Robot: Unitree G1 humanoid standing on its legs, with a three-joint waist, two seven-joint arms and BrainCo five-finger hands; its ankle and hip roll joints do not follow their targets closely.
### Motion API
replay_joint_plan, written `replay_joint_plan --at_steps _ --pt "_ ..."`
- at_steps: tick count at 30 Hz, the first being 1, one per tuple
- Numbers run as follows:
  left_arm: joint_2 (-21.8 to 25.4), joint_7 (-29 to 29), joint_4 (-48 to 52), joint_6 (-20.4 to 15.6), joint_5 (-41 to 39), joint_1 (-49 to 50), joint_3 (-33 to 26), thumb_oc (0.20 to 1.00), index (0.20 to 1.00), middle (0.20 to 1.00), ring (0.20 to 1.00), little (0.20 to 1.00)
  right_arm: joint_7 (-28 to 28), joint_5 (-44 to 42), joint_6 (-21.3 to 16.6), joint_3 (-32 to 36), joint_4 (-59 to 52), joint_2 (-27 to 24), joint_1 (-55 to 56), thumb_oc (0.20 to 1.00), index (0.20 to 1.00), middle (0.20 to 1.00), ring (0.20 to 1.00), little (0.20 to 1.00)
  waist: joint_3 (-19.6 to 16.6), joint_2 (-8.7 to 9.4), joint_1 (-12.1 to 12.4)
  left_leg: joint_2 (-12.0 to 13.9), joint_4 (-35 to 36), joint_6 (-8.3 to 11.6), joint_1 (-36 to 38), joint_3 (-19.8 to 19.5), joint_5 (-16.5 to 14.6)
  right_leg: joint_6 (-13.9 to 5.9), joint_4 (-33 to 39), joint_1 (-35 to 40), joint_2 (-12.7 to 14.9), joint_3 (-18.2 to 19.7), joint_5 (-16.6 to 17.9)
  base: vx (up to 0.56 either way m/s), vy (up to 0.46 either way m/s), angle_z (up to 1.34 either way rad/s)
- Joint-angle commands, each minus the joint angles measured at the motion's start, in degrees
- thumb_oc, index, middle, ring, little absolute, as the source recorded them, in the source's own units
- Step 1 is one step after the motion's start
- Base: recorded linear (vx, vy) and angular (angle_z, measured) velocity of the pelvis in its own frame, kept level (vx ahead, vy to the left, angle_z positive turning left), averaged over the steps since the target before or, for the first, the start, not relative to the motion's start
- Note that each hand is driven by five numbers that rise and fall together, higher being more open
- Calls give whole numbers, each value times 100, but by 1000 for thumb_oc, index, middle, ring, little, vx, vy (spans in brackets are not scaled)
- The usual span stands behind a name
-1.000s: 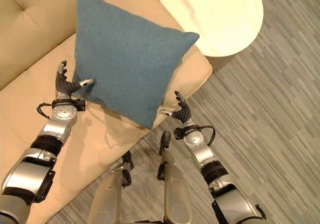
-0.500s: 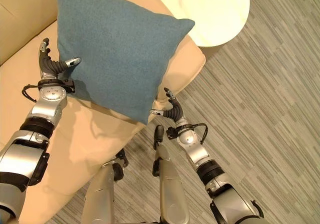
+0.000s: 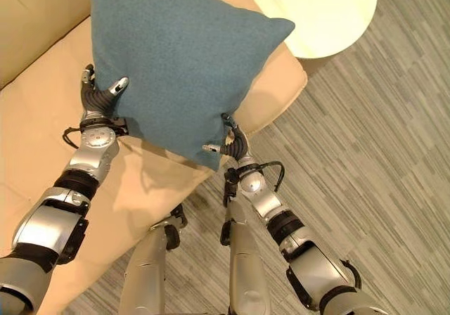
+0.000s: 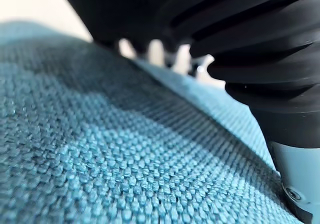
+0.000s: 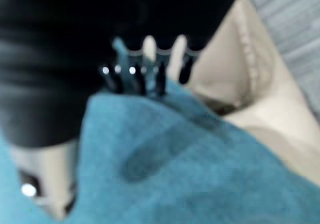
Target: Pick up all the scattered cushions and arrange them neatly on the sofa.
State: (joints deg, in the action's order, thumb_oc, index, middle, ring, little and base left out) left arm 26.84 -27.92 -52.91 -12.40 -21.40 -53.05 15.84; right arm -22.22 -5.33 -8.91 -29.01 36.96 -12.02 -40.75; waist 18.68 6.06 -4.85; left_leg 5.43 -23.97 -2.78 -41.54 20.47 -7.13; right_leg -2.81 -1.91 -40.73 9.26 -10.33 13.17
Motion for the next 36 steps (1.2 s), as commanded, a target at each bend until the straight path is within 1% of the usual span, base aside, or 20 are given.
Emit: replay_joint_plan --at_steps 1,4,5,6,7,8,12,17,23,26,27,28,29,30,31,32,33,34,35,36 --pt "-289 -11 265 -170 -27 -193 349 1000 1000 1000 1000 1000 -101 98 -178 30 35 239 -778 1000 1000 1000 1000 1000 131 -361 123 -315 1017 523 353 -356 382 -826 -285 444 168 -163 -331 0 0 0" --pt "-373 19 380 -218 -130 -279 437 1000 1000 1000 1000 1000 -64 -15 -138 -90 212 397 -1124 1000 1000 1000 1000 1000 146 -428 208 -311 1041 536 278 -413 451 -823 -261 348 167 -166 -301 2 -31 1" --pt "-372 19 380 -218 -130 -280 437 1000 1000 1000 1000 1000 -64 -15 -139 -90 213 397 -1125 915 915 915 915 915 146 -428 207 -311 1042 536 277 -414 451 -823 -261 347 167 -167 -301 0 -55 -1" --pt "-413 41 450 -267 -195 -329 450 827 827 827 827 827 -31 -86 -134 -132 231 450 -1272 429 429 429 429 429 141 -456 250 -321 1101 549 270 -434 503 -821 -229 322 158 -167 -290 2 -37 2" --pt "-420 52 523 -314 -250 -324 430 322 322 322 322 322 -18 -109 -147 -140 187 464 -1343 200 200 200 200 200 134 -471 267 -318 1148 562 270 -441 537 -822 -212 314 156 -182 -286 2 -38 5" --pt "-418 53 526 -313 -251 -322 428 200 200 200 200 200 -16 -111 -147 -141 188 463 -1345 200 200 200 200 200 134 -472 264 -319 1154 563 271 -443 542 -821 -210 314 157 -183 -284 0 -22 7" --pt "-453 83 1034 -464 -353 -98 335 200 200 200 200 200 -7 -141 -236 -89 -130 400 -1374 200 200 200 200 200 99 -510 314 -327 1337 613 311 -493 675 -813 -152 330 141 -234 -284 4 -65 6" --pt "-503 261 1354 -554 -446 350 224 200 200 200 200 200 89 -40 -234 -32 -455 205 -1178 200 200 200 200 200 3 -504 320 -306 1335 623 436 -539 671 -781 -174 422 115 -265 -348 10 -61 7" --pt "-900 507 2093 -658 -584 1639 32 200 200 200 200 200 295 54 -258 171 -1181 -132 -198 200 200 200 200 200 -153 -550 346 -241 1321 662 1060 -617 650 -656 -301 995 74 -373 -619 16 -82 2" --pt "-1073 641 2490 -696 -608 2305 0 200 200 200 200 200 436 55 -307 203 -1484 -224 357 200 200 200 200 200 -172 -599 401 -239 1507 710 1616 -670 739 -602 -399 1458 46 -490 -811 23 -96 11" --pt "-1078 639 2505 -691 -605 2328 2 200 200 200 200 200 437 56 -304 200 -1495 -228 378 200 200 200 200 200 -167 -604 397 -242 1523 712 1646 -675 745 -602 -395 1485 47 -496 -815 -71 -125 19" --pt "-1161 719 2745 -701 -633 2674 7 200 200 200 200 200 505 96 -336 214 -1697 -312 657 200 200 200 200 200 -112 -603 428 -287 1609 695 1846 -678 972 -503 -414 1704 71 -659 -788 -84 -87 26" --pt "-1162 717 2751 -699 -631 2682 8 200 200 200 200 200 505 97 -334 213 -1702 -313 664 200 200 200 200 200 -109 -604 422 -291 1621 695 1858 -684 980 -503 -408 1717 72 -666 -787 -78 -141 24" --pt "-1199 771 2945 -697 -626 2924 12 200 200 200 200 200 541 92 -355 240 -1846 -334 866 200 200 200 200 200 -124 -625 453 -295 1702 722 2019 -730 1034 -497 -405 1904 51 -753 -856 8 -156 39" --pt "-1275 911 3156 -671 -656 3339 78 200 200 200 200 200 617 54 -400 283 -1981 -348 1206 200 200 200 200 200 -161 -662 515 -318 1824 782 2266 -831 1148 -468 -373 2222 7 -934 -948 6 -219 35" --pt "-1289 963 3215 -669 -677 3466 100 200 200 200 200 200 636 7 -429 305 -2047 -334 1341 200 200 200 200 200 -182 -684 539 -301 1831 834 2340 -873 1197 -459 -357 2363 1 -1037 -990 -1 -165 43" --pt "-1288 963 3218 -668 -676 3471 101 200 200 200 200 200 636 7 -428 304 -2049 -334 1346 200 200 200 200 200 -180 -687 532 -302 1833 835 2346 -881 1198 -459 -352 2375 0 -1045 -990 1 -182 55" --pt "-1336 1111 3332 -636 -726 3762 133 200 200 200 200 200 713 -72 -478 342 -2195 -316 1588 200 200 200 200 200 -250 -723 574 -261 1825 925 2498 -944 1236 -430 -276 2693 -33 -1256 -1112 -2 -173 63" --pt "-1336 1164 3434 -636 -736 3864 161 200 200 200 200 200 741 -126 -517 374 -2258 -320 1694 200 200 200 200 200 -271 -738 592 -246 1809 986 2563 -968 1278 -416 -224 2852 -57 -1364 -1151 -2 -173 71" --pt "-1335 1164 3438 -634 -735 3869 162 200 200 200 200 200 742 -126 -517 374 -2259 -321 1698 200 200 200 200 200 -266 -740 585 -246 1809 987 2570 -976 1278 -416 -217 2867 -59 -1373 -1150 -7 -112 55"
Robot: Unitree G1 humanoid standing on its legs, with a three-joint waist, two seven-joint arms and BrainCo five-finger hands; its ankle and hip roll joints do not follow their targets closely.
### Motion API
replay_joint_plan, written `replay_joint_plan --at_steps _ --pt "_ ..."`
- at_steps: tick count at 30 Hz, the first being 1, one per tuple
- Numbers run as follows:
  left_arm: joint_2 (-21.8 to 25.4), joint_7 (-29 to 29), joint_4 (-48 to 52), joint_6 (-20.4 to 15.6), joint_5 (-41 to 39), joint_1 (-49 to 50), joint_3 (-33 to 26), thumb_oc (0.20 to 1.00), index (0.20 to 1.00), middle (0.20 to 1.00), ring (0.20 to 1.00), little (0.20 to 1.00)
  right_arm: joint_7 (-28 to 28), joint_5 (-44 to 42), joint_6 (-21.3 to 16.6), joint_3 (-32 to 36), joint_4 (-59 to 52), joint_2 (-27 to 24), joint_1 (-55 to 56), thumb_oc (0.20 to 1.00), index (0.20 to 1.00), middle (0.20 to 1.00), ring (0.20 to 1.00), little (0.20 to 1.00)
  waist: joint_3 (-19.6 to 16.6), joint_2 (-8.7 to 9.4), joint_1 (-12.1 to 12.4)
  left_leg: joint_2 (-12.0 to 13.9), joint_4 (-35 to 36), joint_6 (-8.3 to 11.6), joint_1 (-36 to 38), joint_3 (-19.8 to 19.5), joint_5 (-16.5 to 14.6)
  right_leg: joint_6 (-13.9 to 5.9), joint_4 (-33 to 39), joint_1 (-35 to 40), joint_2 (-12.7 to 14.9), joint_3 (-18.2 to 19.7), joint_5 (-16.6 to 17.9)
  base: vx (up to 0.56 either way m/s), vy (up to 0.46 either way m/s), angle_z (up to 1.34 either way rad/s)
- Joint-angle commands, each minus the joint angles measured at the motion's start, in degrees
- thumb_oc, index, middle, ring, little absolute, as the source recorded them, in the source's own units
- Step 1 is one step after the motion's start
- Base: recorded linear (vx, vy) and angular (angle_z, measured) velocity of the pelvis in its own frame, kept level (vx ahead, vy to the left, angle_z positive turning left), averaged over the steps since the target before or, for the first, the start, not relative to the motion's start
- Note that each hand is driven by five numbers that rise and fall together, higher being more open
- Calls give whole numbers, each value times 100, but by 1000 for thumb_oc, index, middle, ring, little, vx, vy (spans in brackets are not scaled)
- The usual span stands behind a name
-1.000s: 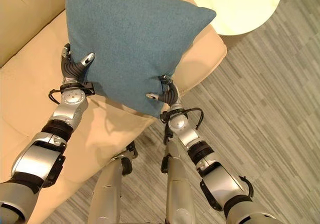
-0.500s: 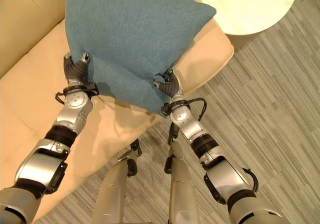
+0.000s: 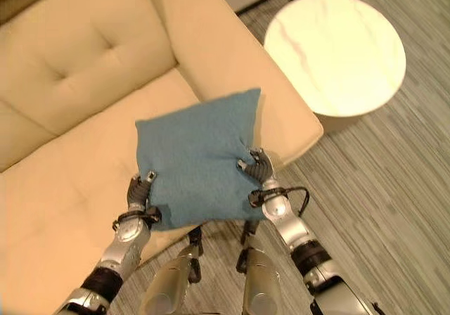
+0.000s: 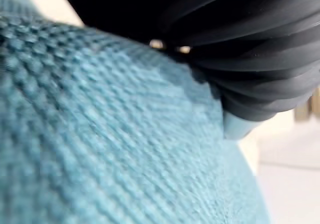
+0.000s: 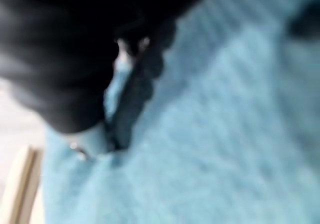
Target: Pick up all the scattered cushions and arrange them neatly on the sofa.
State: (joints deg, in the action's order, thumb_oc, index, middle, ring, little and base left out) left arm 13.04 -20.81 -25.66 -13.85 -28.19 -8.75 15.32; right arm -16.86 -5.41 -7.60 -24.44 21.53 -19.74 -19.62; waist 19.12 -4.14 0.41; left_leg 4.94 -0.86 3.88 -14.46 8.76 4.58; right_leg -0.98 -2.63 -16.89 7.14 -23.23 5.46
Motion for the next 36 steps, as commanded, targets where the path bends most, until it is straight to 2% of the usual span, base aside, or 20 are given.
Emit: replay_joint_plan --at_steps 1,4,5,6,8,9,12,18,20,24,25,26,27,29,30,31,33,36 --pt "38 509 780 -483 -39 -446 261 200 200 200 200 200 238 -171 -683 -50 -757 462 -291 200 200 200 200 200 -342 273 89 -158 -533 379 -95 183 153 -583 -118 616 140 -200 -427 -10 -106 56" --pt "93 641 927 -417 12 -193 347 200 200 200 200 200 324 -165 -697 -64 -908 423 -72 200 200 200 200 200 -464 238 167 -93 -551 470 82 123 227 -514 -84 1003 97 -550 -591 40 -150 54" --pt "157 735 1015 -373 70 -83 373 200 200 200 200 200 382 -198 -708 -64 -997 396 81 200 200 200 200 200 -578 258 187 -64 -569 574 221 169 150 -537 -16 1291 43 -675 -751 89 -140 95" --pt "189 769 1057 -368 117 -50 394 200 200 200 200 200 401 -211 -706 -52 -1020 378 148 200 200 200 200 200 -608 267 170 -32 -585 577 216 291 200 -527 31 1392 43 -806 -757 69 -116 120" --pt "208 846 1113 -359 133 27 399 200 200 200 200 200 434 -247 -729 -34 -1124 358 211 200 200 200 200 200 -727 291 -16 254 -573 492 321 1267 299 -530 137 1538 33 -1054 -727 -8 15 118" --pt "220 857 1126 -362 157 52 395 200 200 200 200 200 470 -254 -717 -71 -1113 391 238 200 200 200 200 200 -813 291 -21 274 -479 451 424 1464 265 -526 195 1587 -2 -1070 -724 27 45 127" --pt "246 861 1195 -374 176 122 360 200 200 200 200 200 504 -251 -717 -103 -1112 432 287 200 200 200 200 200 -951 347 69 226 -377 421 520 1532 257 -548 351 1733 -37 -1102 -653 88 46 58" --pt "410 815 1702 -342 311 340 225 200 200 200 200 200 584 -149 -638 -69 -1237 538 391 200 200 200 200 200 -1205 521 239 -34 -118 176 966 1366 -44 -681 155 1962 83 -1037 -658 157 146 9" --pt "402 782 1794 -311 323 289 228 200 200 200 200 200 601 -73 -569 -80 -1226 590 321 200 200 200 200 200 -1163 516 246 -232 -97 -73 1253 1284 -359 -791 -823 1870 391 -904 -766 140 295 6" --pt "441 740 1824 -310 377 252 271 200 200 200 200 200 597 -55 -545 -106 -1223 626 281 200 200 200 200 200 -1067 506 166 -358 -112 -240 1416 1222 -517 -922 -1548 1669 632 -609 -697 48 154 11" --pt "451 700 1790 -323 359 200 354 200 200 200 200 200 580 -7 -519 -138 -1212 633 216 200 200 200 200 200 -985 496 48 -400 -180 -369 1399 1117 -514 -835 -1781 1274 461 -28 -611 1 97 18" --pt "438 696 1771 -331 369 207 368 200 200 200 200 200 591 -11 -514 -151 -1211 628 219 200 200 200 200 200 -988 496 33 -431 -155 -375 1440 1069 -532 -817 -1671 1209 362 143 -636 72 107 32" --pt "418 717 1733 -341 353 189 434 200 200 200 200 200 603 -50 -521 -153 -1204 559 223 200 200 200 200 200 -990 505 -78 -514 -77 -371 1466 838 -525 -719 -1213 943 21 730 -661 130 20 31" --pt "406 719 1718 -337 368 177 436 200 200 200 200 200 601 -62 -521 -147 -1205 549 231 200 200 200 200 200 -1017 521 -93 -530 -60 -363 1451 798 -526 -710 -943 922 -9 803 -546 104 -17 40" --pt "402 706 1694 -319 422 103 465 200 200 200 200 200 564 -103 -529 -129 -1190 526 234 200 200 200 200 200 -1012 562 -158 -575 -19 -362 1461 664 -549 -762 -611 729 -89 1075 -351 70 -33 38" --pt "401 706 1693 -319 422 103 465 200 200 200 200 200 564 -103 -530 -129 -1188 525 234 200 200 200 200 200 -1021 556 -159 -570 -19 -361 1453 662 -551 -762 -597 728 -95 1072 -343 168 -69 47" --pt "409 690 1675 -299 480 44 473 200 200 200 200 200 558 -109 -543 -74 -1196 496 256 200 200 200 200 200 -995 626 -222 -600 -20 -346 1536 511 -645 -826 -389 499 -70 1056 -99 147 -65 60" --pt "375 726 1637 -298 494 4 517 200 200 200 200 200 555 -130 -548 -38 -1184 472 293 200 200 200 200 200 -997 688 -255 -644 -106 -331 1553 430 -718 -844 -221 662 -50 1042 -64 133 -76 25"
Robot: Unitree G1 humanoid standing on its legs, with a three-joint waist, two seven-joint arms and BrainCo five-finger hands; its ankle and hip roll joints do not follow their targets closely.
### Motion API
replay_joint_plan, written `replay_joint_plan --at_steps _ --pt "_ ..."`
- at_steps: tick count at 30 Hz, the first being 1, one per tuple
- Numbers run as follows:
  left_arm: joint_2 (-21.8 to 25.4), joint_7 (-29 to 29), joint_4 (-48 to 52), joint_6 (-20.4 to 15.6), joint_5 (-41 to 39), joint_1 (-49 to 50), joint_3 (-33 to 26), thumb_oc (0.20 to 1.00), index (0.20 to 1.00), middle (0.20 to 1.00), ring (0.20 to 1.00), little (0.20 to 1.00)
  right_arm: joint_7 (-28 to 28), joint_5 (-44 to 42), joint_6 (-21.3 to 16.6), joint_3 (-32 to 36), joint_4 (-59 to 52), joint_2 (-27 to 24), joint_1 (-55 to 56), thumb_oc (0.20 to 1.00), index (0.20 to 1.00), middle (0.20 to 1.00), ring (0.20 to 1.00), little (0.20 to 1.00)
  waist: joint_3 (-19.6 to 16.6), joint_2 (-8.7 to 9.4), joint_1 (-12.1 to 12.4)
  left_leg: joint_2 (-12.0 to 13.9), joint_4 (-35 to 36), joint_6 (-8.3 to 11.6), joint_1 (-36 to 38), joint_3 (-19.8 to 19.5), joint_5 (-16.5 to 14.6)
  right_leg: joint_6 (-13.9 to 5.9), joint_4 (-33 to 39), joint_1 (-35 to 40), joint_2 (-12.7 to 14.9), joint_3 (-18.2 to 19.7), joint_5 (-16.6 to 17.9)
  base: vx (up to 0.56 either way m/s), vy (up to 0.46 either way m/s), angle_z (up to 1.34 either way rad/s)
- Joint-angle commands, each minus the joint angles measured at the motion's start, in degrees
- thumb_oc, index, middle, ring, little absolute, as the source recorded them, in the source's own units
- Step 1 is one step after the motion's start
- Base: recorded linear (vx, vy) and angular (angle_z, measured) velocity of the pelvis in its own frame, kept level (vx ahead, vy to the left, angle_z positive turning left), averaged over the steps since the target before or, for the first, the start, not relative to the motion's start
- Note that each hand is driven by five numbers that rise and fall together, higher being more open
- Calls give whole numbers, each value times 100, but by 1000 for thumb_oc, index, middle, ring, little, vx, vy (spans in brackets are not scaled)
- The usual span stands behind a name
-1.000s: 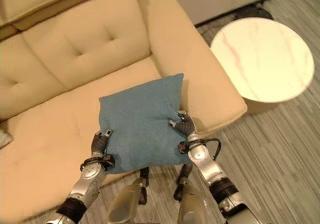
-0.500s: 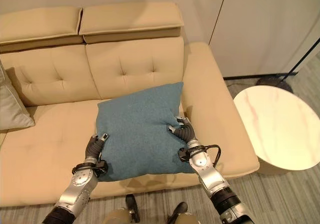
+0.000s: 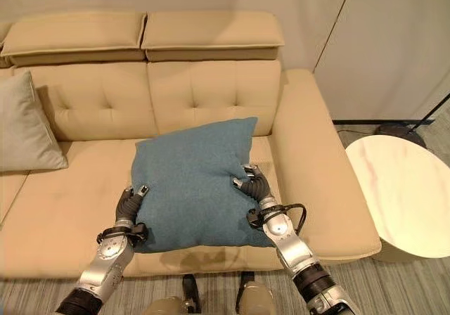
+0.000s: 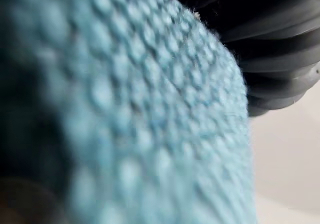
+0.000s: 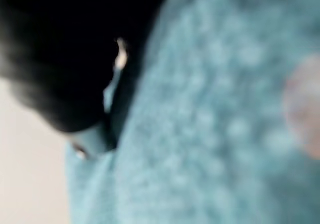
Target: Pick up all the scattered cushions and arrange them neatly on the sofa.
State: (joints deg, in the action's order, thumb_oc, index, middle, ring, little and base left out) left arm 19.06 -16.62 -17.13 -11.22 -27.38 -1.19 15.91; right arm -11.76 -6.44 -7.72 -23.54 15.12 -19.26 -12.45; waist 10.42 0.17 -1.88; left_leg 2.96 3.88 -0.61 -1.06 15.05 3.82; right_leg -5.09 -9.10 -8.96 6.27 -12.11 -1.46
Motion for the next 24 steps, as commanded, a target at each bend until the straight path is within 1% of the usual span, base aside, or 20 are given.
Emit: replay_joint_plan --at_steps 1,2,3,4,5,6,7,8,9,10,11,13,14,16,17,19,21,22,23,24 --pt "-310 357 693 -556 372 -857 563 200 200 200 200 200 9 -56 -550 -62 -482 354 -414 200 200 200 200 200 -173 293 -117 -482 -778 206 163 -255 -749 -367 559 53 -95 147 592 79 -71 38" --pt "-312 358 689 -558 370 -861 564 200 200 200 200 200 9 -57 -552 -61 -480 352 -416 200 200 200 200 200 -168 288 -123 -476 -801 208 155 -264 -763 -365 565 61 -98 138 592 185 -125 46" --pt "-380 435 651 -571 279 -893 606 200 200 200 200 200 5 -122 -553 -25 -447 291 -412 200 200 200 200 200 -218 291 -160 -414 -1090 306 113 -202 -852 -333 724 281 -60 -39 584 152 -96 54" --pt "-387 465 645 -564 254 -895 625 200 200 200 200 200 -3 -160 -555 -12 -438 259 -407 200 200 200 200 200 -223 301 -196 -366 -1324 365 53 -149 -896 -293 777 402 -61 -84 558 150 -97 61" --pt "-387 466 645 -564 253 -895 625 200 200 200 200 200 -2 -161 -556 -12 -438 258 -407 200 200 200 200 200 -220 297 -202 -358 -1355 368 40 -157 -911 -290 784 410 -65 -92 561 80 -81 52" --pt "-397 483 649 -570 226 -909 651 200 200 200 200 200 2 -182 -555 -2 -440 221 -395 200 200 200 200 200 -206 321 -212 -316 -1626 454 -40 -165 -864 -246 814 497 -65 -118 544 87 -86 30" --pt "-412 497 643 -545 175 -924 676 200 200 200 200 200 14 -203 -542 9 -440 198 -358 200 200 200 200 200 -180 320 -206 -203 -1923 594 -148 -157 -701 -197 877 647 -56 -228 500 86 -88 15" --pt "-411 497 643 -544 174 -926 677 200 200 200 200 200 14 -204 -542 11 -441 197 -358 200 200 200 200 200 -173 314 -220 -192 -1959 602 -162 -176 -714 -191 888 662 -65 -247 503 63 -67 11" --pt "-414 507 648 -520 147 -941 695 200 200 200 200 200 14 -204 -539 25 -461 176 -323 200 200 200 200 200 -172 323 -231 -82 -1800 604 -189 -61 -667 -198 953 731 -48 -306 475 47 -27 32" --pt "-417 537 624 -466 205 -986 725 200 200 200 200 200 15 -187 -532 69 -462 171 -269 200 200 200 200 200 -211 296 -244 -8 -1361 549 -162 66 -593 -213 1028 776 -79 -376 465 50 -22 40" --pt "-418 536 622 -466 206 -987 726 200 200 200 200 200 15 -187 -533 70 -462 171 -268 200 200 200 200 200 -213 299 -244 -15 -1339 547 -153 67 -581 -214 1031 775 -75 -376 466 66 -5 45" --pt "-415 514 590 -450 246 -1040 748 200 200 200 200 200 -7 -166 -544 95 -432 185 -244 200 200 200 200 200 -253 282 -251 90 -967 538 -274 88 -353 -235 1026 771 -90 -376 438 80 24 29" --pt "-421 483 563 -433 268 -1042 721 200 200 200 200 200 -38 -145 -545 117 -423 191 -222 200 200 200 200 200 -221 313 -200 184 -924 586 -526 -73 -132 -213 1000 788 -94 -314 375 82 30 11" --pt "-417 476 579 -428 251 -1000 696 200 200 200 200 200 -30 -156 -543 128 -436 190 -190 200 200 200 200 200 -214 317 -174 224 -868 619 -569 -185 -51 -209 996 813 -116 -267 332 167 100 -7" --pt "-406 479 691 -423 227 -831 611 200 200 200 200 200 -17 -137 -518 110 -358 198 -101 200 200 200 200 200 -169 265 -54 339 -644 724 -655 -549 244 -214 898 920 -159 -62 206 264 207 -5" --pt "-399 488 713 -426 217 -749 566 200 200 200 200 200 17 -95 -496 104 -343 208 -77 200 200 200 200 200 -202 229 -31 313 -456 672 -472 -489 177 -242 816 950 -153 -5 148 214 210 -39" --pt "-392 497 736 -430 238 -734 570 200 200 200 200 200 25 -89 -490 146 -378 236 -36 200 200 200 200 200 -236 222 -53 253 -459 624 -347 -403 124 -308 716 990 -70 33 134 184 238 -87" --pt "-340 497 781 -437 267 -720 560 200 200 200 200 200 46 -89 -469 144 -359 266 -55 200 200 200 200 200 -270 224 -34 192 -442 543 -220 -329 45 -349 591 990 -13 136 118 139 200 -59" --pt "-339 497 781 -438 267 -720 560 200 200 200 200 200 46 -89 -468 144 -359 267 -55 200 200 200 200 200 -263 228 -16 191 -436 541 -204 -310 43 -352 579 988 -10 155 112 131 215 -48" --pt "-318 493 793 -431 275 -716 546 200 200 200 200 200 40 -80 -455 144 -346 300 -77 200 200 200 200 200 -274 226 1 148 -414 473 -110 -202 -28 -400 404 960 45 184 82 76 163 -55"
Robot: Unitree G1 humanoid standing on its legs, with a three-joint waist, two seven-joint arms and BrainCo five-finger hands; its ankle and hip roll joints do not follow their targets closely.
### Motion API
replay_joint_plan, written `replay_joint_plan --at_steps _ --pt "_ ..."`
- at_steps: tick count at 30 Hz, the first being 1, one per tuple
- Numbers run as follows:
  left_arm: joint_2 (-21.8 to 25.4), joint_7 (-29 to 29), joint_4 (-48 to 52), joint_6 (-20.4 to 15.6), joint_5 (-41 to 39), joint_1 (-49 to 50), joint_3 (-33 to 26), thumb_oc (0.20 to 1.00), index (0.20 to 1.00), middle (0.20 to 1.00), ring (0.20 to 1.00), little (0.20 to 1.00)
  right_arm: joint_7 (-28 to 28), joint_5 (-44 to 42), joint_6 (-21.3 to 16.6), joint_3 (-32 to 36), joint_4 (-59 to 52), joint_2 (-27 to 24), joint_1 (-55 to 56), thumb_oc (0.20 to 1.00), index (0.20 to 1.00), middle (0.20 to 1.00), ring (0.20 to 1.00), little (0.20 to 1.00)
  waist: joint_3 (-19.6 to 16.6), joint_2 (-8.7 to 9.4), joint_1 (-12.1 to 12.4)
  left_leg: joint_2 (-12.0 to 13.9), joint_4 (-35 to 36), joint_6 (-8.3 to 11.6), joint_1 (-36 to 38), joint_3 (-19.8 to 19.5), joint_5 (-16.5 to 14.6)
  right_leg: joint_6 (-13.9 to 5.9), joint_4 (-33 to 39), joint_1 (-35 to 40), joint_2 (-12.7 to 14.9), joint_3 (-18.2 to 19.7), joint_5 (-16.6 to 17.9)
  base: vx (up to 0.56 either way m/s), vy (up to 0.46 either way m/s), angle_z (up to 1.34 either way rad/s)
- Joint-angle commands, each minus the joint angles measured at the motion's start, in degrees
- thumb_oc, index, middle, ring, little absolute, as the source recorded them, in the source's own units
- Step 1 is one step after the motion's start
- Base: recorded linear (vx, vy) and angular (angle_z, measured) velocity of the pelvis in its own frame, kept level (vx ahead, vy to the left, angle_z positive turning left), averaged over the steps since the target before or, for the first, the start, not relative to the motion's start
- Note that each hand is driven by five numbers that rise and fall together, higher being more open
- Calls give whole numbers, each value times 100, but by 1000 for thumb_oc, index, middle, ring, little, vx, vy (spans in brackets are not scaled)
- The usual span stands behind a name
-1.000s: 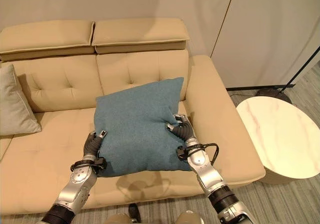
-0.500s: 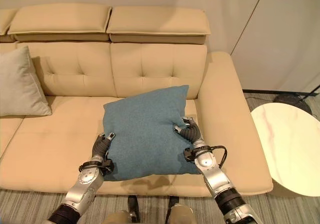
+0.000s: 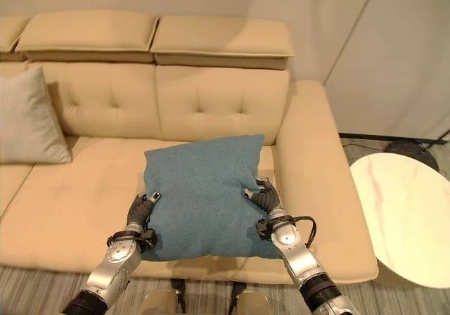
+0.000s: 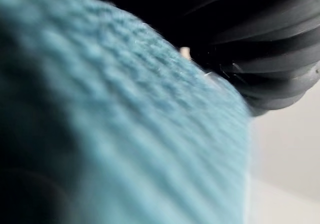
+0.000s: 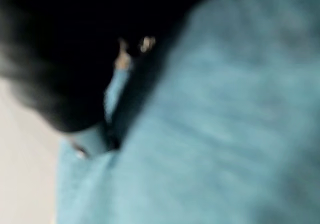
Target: Pick up all the scattered cushions and arrange them neatly on the sofa.
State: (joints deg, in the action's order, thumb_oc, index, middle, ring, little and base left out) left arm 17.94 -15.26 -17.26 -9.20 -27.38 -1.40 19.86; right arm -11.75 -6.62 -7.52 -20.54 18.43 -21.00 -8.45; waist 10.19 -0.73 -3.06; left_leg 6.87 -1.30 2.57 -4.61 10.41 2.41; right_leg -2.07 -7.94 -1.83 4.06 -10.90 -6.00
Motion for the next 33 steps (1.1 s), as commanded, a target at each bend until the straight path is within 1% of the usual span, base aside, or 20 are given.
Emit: replay_joint_plan --at_steps 1,2,3,5,6,8,9,10,11,12,13,14,18,22,23,24,26,27,29,33 --pt "-190 340 822 -634 276 -691 144 200 200 200 200 200 53 -74 -471 -171 -668 505 -493 200 200 200 200 200 -253 306 124 -266 116 99 303 328 70 -745 64 172 322 66 558 94 235 -84" --pt "-166 311 843 -633 283 -696 133 200 200 200 200 200 59 -90 -464 -182 -674 534 -516 200 200 200 200 200 -239 309 143 -290 151 51 363 420 50 -819 -260 10 383 108 606 84 267 -80" --pt "-103 283 857 -651 307 -701 115 200 200 200 200 200 72 -59 -449 -217 -641 562 -607 200 200 200 200 200 -202 296 106 -317 214 -28 476 513 19 -967 -713 -226 459 124 818 71 257 -70" --pt "-81 266 854 -653 316 -717 101 200 200 200 200 200 71 -53 -445 -239 -656 580 -638 200 200 200 200 200 -186 281 113 -330 259 -65 527 556 9 -986 -914 -340 493 112 833 61 169 -44" --pt "-51 248 861 -656 352 -721 63 200 200 200 200 200 87 -55 -422 -258 -637 611 -662 200 200 200 200 200 -188 277 116 -393 329 -89 661 662 -69 -942 -906 -468 608 -102 880 94 112 -35" --pt "-46 271 865 -662 344 -687 22 200 200 200 200 200 113 -59 -413 -259 -599 610 -701 200 200 200 200 200 -222 275 96 -436 433 -75 762 691 -98 -875 -472 -489 616 -185 900 125 68 -29" --pt "-51 270 869 -667 352 -703 2 200 200 200 200 200 102 -53 -415 -250 -582 598 -724 200 200 200 200 200 -233 286 85 -460 461 -65 781 693 -116 -854 -127 -543 627 -223 968 85 -1 -21" --pt "-52 270 868 -667 353 -703 1 200 200 200 200 200 102 -53 -416 -251 -581 597 -725 200 200 200 200 200 -232 277 78 -450 462 -61 786 686 -119 -853 -92 -519 615 -236 983 91 -17 -12" --pt "-56 263 852 -652 363 -722 -12 200 200 200 200 200 105 -40 -422 -240 -598 580 -733 200 200 200 200 200 -217 295 48 -478 451 -48 792 665 -145 -846 188 -589 599 -232 1080 84 -17 5" --pt "-64 201 806 -638 385 -736 -11 200 200 200 200 200 86 -22 -426 -241 -591 561 -722 200 200 200 200 200 -198 318 10 -497 431 -51 787 623 -162 -854 279 -598 564 -87 1105 168 -15 17" --pt "-98 256 859 -651 399 -678 -19 200 200 200 200 200 124 4 -424 -246 -649 532 -651 200 200 200 200 200 -246 351 7 -532 404 -43 837 603 -199 -874 389 -462 558 -56 1125 225 -27 26" --pt "-146 259 876 -648 464 -633 -32 200 200 200 200 200 124 50 -427 -229 -665 498 -633 200 200 200 200 200 -324 335 14 -538 513 -22 881 586 -175 -867 541 -330 511 -76 1142 190 -19 34" --pt "-156 240 981 -657 498 -668 -83 200 200 200 200 200 130 115 -450 -135 -836 364 -628 200 200 200 200 200 -339 269 12 -516 561 18 825 515 -135 -831 679 -225 487 -234 1100 110 -61 12" --pt "-123 51 1047 -698 691 -1199 -5 200 200 200 200 200 21 182 -499 -152 -929 252 -1030 200 200 200 200 200 -125 225 22 -464 395 79 526 438 -159 -787 753 -302 490 -334 1082 -44 -64 18" --pt "-87 -129 1052 -742 842 -1583 43 200 200 200 200 200 -43 181 -530 -211 -956 224 -1374 200 200 200 200 200 37 216 35 -418 250 105 297 415 -147 -761 723 -446 485 -358 1084 -106 -60 0" --pt "-88 -132 1045 -743 844 -1601 41 200 200 200 200 200 -43 180 -533 -209 -947 224 -1392 200 200 200 200 200 41 216 32 -415 232 105 277 412 -152 -759 716 -461 486 -360 1083 -111 -62 1" --pt "-81 -308 904 -793 934 -1967 73 200 200 200 200 200 -127 182 -569 -277 -907 247 -1698 200 200 200 200 200 177 205 31 -386 99 129 27 377 -134 -734 676 -654 484 -351 1101 -118 -49 4" --pt "-29 -458 829 -852 1020 -2298 87 200 200 200 200 200 -205 236 -592 -356 -844 186 -2074 200 200 200 200 200 291 195 44 -368 12 150 -209 346 -101 -716 636 -848 484 -349 1121 -149 -68 4" --pt "2 -556 783 -884 1075 -2463 64 200 200 200 200 200 -253 254 -610 -378 -800 161 -2255 200 200 200 200 200 316 194 49 -359 -38 158 -357 336 -90 -707 602 -986 482 -351 1129 -83 -46 6" --pt "212 -843 588 -981 1220 -3238 53 200 200 200 200 200 -461 416 -637 -530 -557 65 -3100 200 200 200 200 200 353 170 94 -323 -120 187 -772 286 -41 -684 507 -1442 442 -309 1143 -30 -49 5"
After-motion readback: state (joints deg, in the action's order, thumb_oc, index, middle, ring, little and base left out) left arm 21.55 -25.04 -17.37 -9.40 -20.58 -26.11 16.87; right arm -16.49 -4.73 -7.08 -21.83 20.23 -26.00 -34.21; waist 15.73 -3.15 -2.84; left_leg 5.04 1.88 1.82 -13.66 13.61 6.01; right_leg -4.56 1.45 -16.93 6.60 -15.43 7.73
